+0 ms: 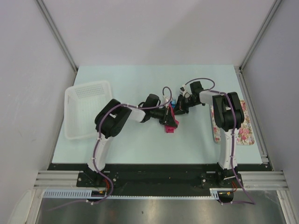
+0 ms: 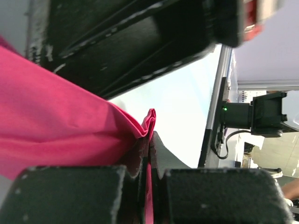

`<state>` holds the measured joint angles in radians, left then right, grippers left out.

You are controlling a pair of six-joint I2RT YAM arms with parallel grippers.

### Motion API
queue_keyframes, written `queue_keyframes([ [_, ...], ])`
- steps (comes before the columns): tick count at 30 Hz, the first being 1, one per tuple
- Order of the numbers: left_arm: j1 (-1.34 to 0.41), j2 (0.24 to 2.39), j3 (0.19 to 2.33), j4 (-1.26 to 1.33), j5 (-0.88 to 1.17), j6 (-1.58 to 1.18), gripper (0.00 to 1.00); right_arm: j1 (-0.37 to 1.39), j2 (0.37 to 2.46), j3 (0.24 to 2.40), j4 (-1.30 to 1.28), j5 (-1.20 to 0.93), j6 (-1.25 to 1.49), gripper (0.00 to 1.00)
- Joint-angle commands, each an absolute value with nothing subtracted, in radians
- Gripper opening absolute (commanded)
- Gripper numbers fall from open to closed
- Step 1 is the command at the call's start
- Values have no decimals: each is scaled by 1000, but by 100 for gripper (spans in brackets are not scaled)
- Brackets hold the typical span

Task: Place the utensils on the paper napkin and roll it up

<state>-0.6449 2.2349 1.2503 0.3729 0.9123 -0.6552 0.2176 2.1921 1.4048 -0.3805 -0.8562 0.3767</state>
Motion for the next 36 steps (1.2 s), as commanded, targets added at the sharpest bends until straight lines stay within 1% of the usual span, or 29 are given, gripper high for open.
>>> queue_keyframes([
  [1, -672, 2258, 1221, 442, 951, -669, 4, 219, 2256, 1393, -364, -707, 347, 0],
  [6, -686, 2263, 1212, 498, 953, -684, 4, 219, 2260, 1388, -362, -693, 344, 0],
  [10, -698, 2240, 1215, 473, 962, -644, 3, 215, 2260, 1381, -362, -683, 344, 0],
  [14, -689, 2275, 1209, 463, 959, -669, 2, 215, 2263, 1384, -356, -690, 347, 0],
  [17, -669, 2307, 1206, 482, 960, -721, 3, 215, 2258, 1393, -365, -706, 347, 0],
  [18, -658, 2327, 1203, 503, 960, -733, 5, 213, 2253, 1397, -370, -712, 347, 0],
  [20, -652, 2335, 1192, 518, 962, -753, 6, 209, 2244, 1410, -396, -738, 342, 2],
  [23, -649, 2336, 1181, 535, 963, -749, 8, 199, 2208, 1439, -451, -770, 319, 7],
  [24, -647, 2338, 1178, 541, 962, -747, 9, 192, 2185, 1450, -472, -779, 313, 12],
  [26, -647, 2339, 1174, 548, 959, -747, 10, 181, 2161, 1454, -482, -805, 310, 19],
  [27, -647, 2339, 1169, 554, 956, -747, 10, 173, 2152, 1457, -492, -819, 308, 25],
  [28, -647, 2341, 1170, 555, 956, -749, 10, 164, 2135, 1460, -502, -831, 308, 28],
  [29, -647, 2341, 1167, 563, 957, -749, 10, 160, 2131, 1462, -511, -837, 304, 33],
  [32, -647, 2335, 1166, 558, 950, -742, 11, 150, 2108, 1456, -540, -856, 275, 43],
  [36, -647, 2332, 1166, 546, 939, -732, 11, 143, 2089, 1428, -548, -870, 275, 46],
])
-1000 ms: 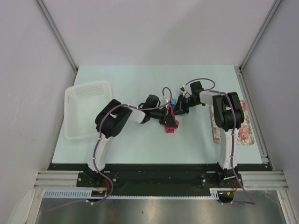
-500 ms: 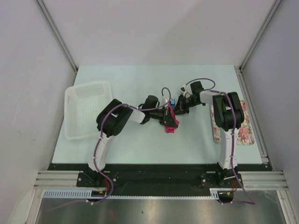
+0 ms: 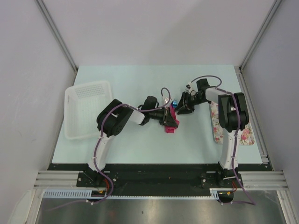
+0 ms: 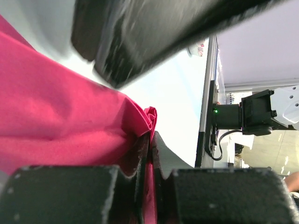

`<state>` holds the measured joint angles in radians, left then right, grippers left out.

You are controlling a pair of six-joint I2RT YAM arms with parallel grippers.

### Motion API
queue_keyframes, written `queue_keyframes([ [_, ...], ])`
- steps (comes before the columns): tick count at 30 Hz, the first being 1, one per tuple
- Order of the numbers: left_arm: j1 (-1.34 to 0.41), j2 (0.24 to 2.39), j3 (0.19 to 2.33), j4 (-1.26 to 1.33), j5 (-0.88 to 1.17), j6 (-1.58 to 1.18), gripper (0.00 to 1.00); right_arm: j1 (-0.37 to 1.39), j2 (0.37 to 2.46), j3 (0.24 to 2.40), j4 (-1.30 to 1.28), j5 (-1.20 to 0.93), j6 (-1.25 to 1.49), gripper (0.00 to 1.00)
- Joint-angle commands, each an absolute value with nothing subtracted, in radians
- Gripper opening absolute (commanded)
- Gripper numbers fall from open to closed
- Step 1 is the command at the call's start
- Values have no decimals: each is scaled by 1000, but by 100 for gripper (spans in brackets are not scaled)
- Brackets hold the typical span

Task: Place the utensils on the paper napkin and roll it up

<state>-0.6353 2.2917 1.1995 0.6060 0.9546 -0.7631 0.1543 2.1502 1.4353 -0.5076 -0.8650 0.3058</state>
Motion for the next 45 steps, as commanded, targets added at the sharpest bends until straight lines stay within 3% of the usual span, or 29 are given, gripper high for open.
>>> queue_keyframes([
  [1, -647, 2332, 1164, 545, 937, -730, 11, 143, 2086, 1416, -545, -877, 276, 46],
  [12, -647, 2333, 1190, 522, 931, -710, 12, 129, 2077, 1373, -443, -965, 347, 46],
  [22, -647, 2324, 1210, 491, 933, -689, 12, 181, 2148, 1399, -495, -865, 256, 36],
  [25, -646, 2310, 1206, 495, 934, -687, 12, 181, 2155, 1393, -515, -805, 207, 22],
  [28, -647, 2264, 1180, 538, 943, -696, 17, 179, 2175, 1396, -535, -762, 170, 2],
  [29, -647, 2232, 1164, 552, 948, -704, 22, 179, 2186, 1399, -541, -753, 160, 0],
  [31, -646, 2195, 1149, 581, 965, -716, 34, 181, 2194, 1401, -540, -730, 152, 0],
  [35, -631, 2077, 1088, 618, 969, -752, 48, 183, 2203, 1405, -534, -709, 141, 0],
  [41, -580, 1956, 1000, 609, 957, -782, 48, 181, 2207, 1396, -528, -698, 135, 0],
  [45, -584, 1985, 1002, 580, 959, -785, 41, 181, 2207, 1388, -519, -698, 138, 0],
])
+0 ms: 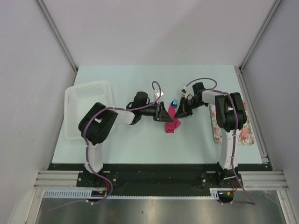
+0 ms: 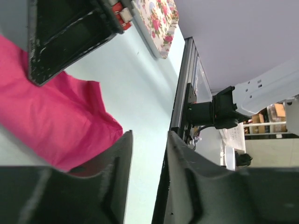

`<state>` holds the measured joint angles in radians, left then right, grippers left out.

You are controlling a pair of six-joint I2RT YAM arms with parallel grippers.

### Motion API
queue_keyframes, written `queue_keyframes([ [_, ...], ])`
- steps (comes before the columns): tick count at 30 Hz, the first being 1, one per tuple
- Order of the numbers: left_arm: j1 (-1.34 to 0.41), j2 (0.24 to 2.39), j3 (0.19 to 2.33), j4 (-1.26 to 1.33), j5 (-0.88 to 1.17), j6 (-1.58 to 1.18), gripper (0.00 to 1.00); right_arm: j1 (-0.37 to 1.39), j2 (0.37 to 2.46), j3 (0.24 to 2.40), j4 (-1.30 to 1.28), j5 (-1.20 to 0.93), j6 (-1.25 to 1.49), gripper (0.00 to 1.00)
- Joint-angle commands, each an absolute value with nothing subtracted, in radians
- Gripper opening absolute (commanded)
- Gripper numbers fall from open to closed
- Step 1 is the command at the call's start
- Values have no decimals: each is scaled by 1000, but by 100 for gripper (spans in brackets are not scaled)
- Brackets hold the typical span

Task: Place the utensils on the paper napkin and roll it up

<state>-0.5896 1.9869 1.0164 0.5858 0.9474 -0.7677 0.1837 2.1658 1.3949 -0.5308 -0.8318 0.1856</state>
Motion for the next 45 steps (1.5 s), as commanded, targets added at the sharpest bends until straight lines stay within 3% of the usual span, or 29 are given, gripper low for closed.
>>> queue_keyframes([
  [1, -587, 2011, 1008, 581, 959, -791, 38, 181, 2207, 1388, -517, -698, 140, 0],
  [10, -606, 2178, 1032, 537, 962, -828, 22, 169, 2209, 1391, -520, -692, 133, 0],
  [15, -601, 2235, 1058, 425, 953, -788, 19, 164, 2218, 1419, -549, -695, 121, 0],
  [19, -594, 2247, 1071, 394, 936, -787, 15, 153, 2204, 1434, -561, -719, 132, 21],
  [22, -591, 2244, 1071, 393, 934, -788, 14, 144, 2189, 1453, -555, -738, 152, 28],
  [27, -591, 2241, 1084, 382, 936, -779, 13, 159, 2207, 1497, -575, -729, 141, 28],
  [34, -584, 2220, 1088, 376, 923, -761, 14, 187, 2250, 1508, -606, -655, 101, 17],
  [39, -586, 2229, 1103, 333, 917, -745, 14, 189, 2260, 1516, -615, -635, 101, 17],
  [42, -580, 2246, 1112, 327, 919, -755, 12, 166, 2231, 1516, -615, -672, 118, 21],
  [45, -577, 2250, 1112, 327, 920, -758, 12, 140, 2197, 1519, -606, -730, 164, 35],
])
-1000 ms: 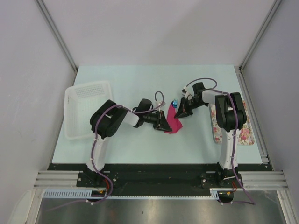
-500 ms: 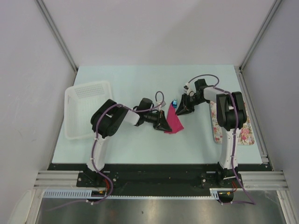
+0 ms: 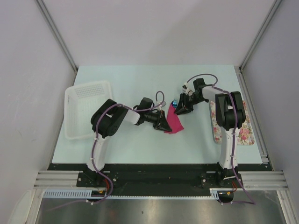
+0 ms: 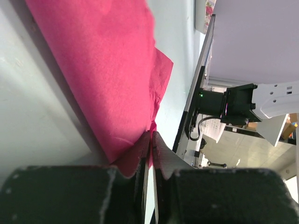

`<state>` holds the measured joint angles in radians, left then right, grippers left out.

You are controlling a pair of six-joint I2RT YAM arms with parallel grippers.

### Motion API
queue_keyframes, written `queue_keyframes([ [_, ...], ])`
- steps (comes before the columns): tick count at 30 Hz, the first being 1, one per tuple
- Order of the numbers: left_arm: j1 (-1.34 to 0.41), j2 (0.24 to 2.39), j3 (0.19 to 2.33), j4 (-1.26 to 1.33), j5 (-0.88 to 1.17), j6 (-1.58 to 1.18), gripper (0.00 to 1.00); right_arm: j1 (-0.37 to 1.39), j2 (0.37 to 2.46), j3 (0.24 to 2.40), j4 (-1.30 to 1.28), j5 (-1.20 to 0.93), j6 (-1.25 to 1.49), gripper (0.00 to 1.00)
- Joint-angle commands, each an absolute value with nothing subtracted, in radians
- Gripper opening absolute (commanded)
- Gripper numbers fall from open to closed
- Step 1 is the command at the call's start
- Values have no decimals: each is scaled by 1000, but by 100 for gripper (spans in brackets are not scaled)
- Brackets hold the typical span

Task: Place the utensils on the paper napkin and roll it up

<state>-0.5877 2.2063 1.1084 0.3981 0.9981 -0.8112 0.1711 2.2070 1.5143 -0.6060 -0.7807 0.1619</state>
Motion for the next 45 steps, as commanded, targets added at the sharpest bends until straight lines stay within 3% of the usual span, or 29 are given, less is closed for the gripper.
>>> queue_keyframes([
  [1, -575, 2249, 1114, 328, 922, -755, 12, 138, 2186, 1516, -600, -744, 188, 40],
  [3, -575, 2249, 1117, 324, 923, -753, 11, 144, 2165, 1516, -583, -753, 205, 51],
  [4, -575, 2250, 1118, 325, 925, -753, 11, 152, 2164, 1519, -580, -744, 218, 51],
  [14, -575, 2249, 1126, 322, 936, -739, 11, 224, 2241, 1554, -624, -552, 199, 45],
  [20, -574, 2249, 1134, 328, 937, -736, 11, 232, 2292, 1562, -641, -502, 190, 27],
  [23, -574, 2244, 1135, 334, 939, -735, 12, 224, 2312, 1562, -649, -518, 196, 15],
  [25, -575, 2238, 1131, 339, 937, -736, 12, 218, 2315, 1563, -641, -564, 202, 1],
  [28, -571, 2227, 1121, 365, 937, -741, 14, 201, 2312, 1557, -606, -664, 225, 0],
  [31, -565, 2195, 1108, 400, 931, -745, 22, 193, 2287, 1543, -554, -747, 267, 0],
  [38, -511, 2059, 1095, 430, 905, -712, 52, 201, 2204, 1523, -453, -813, 317, 0],
  [43, -466, 1964, 1098, 349, 861, -643, 64, 215, 2145, 1497, -416, -811, 336, 0],
  [45, -443, 1925, 1104, 298, 821, -595, 75, 216, 2122, 1485, -402, -808, 334, 0],
])
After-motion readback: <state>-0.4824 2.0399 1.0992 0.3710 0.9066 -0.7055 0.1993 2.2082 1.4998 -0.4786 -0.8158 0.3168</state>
